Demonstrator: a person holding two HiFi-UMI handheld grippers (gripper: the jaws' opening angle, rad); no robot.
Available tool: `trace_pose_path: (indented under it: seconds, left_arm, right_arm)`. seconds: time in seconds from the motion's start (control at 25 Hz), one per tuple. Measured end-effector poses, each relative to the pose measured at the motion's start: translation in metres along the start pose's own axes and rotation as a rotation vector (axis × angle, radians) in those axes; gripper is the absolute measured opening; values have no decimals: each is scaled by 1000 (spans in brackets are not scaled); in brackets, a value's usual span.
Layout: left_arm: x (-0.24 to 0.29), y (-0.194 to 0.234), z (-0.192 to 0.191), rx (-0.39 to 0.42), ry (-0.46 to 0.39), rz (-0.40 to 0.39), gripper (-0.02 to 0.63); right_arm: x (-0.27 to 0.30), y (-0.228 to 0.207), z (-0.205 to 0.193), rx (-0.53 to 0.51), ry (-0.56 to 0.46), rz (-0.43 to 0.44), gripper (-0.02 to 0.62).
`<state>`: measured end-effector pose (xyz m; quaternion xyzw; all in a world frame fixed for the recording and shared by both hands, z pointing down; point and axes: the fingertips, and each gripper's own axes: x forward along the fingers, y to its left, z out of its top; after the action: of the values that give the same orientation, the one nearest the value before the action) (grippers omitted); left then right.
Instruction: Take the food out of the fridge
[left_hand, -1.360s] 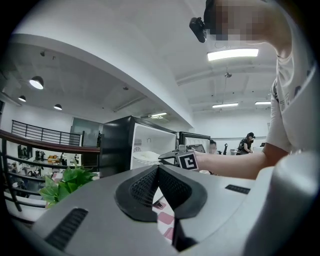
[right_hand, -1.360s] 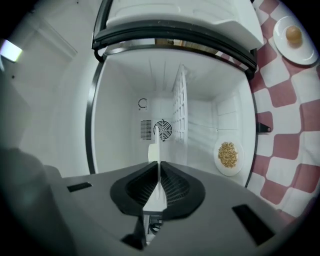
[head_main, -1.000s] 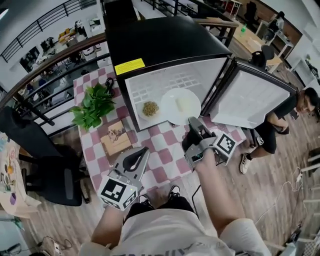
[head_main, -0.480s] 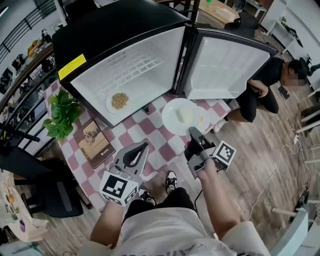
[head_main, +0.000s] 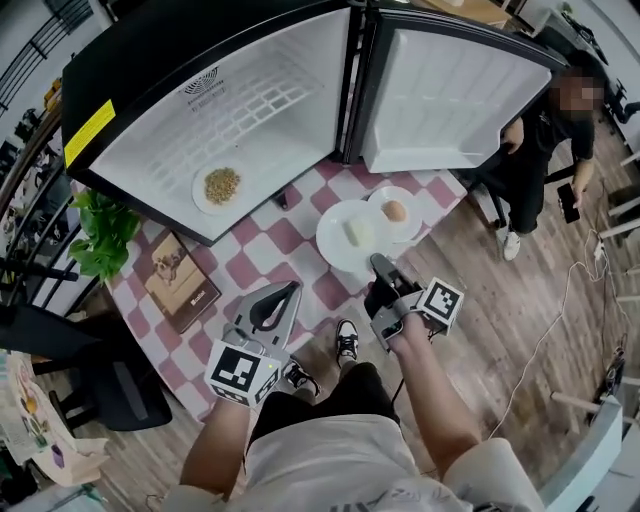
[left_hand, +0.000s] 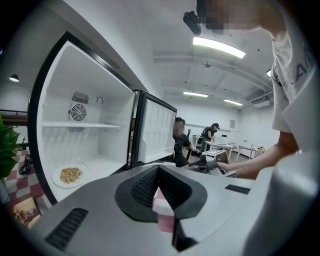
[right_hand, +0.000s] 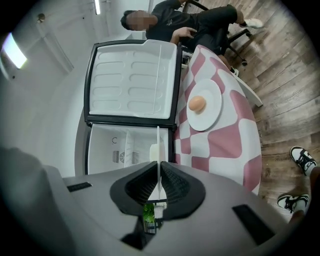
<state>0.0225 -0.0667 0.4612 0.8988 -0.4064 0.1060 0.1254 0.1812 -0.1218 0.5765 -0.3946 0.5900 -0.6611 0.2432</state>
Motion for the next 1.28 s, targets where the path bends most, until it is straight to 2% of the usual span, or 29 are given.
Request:
trace_pose_path:
  seconds: [0.4,0.84,0.96,1.12,1.2,1.28]
  left_arm:
    - [0,9,-17,-25,30,29,2]
    - [1,21,-19,-41,37,60,2]
    - [1,22,-17,-42,32,60,2]
    - [1,20,-18,-39,35,59,2]
    - [0,18,-20,-42,39,59,2]
    - [-1,16,-21,-41,45,57,2]
  right_arm:
    - [17,-56,-13,59,50,-102,35]
    - [25,-85,-17,72,62,-166,38]
    - [26,-87,-17,41,72,-185,38]
    - [27,-88,-15,-67,88,-218,42]
    - [28,-87,-16,-106,101,-218,106]
    - [29,-88,-16,-134,111,-217,130]
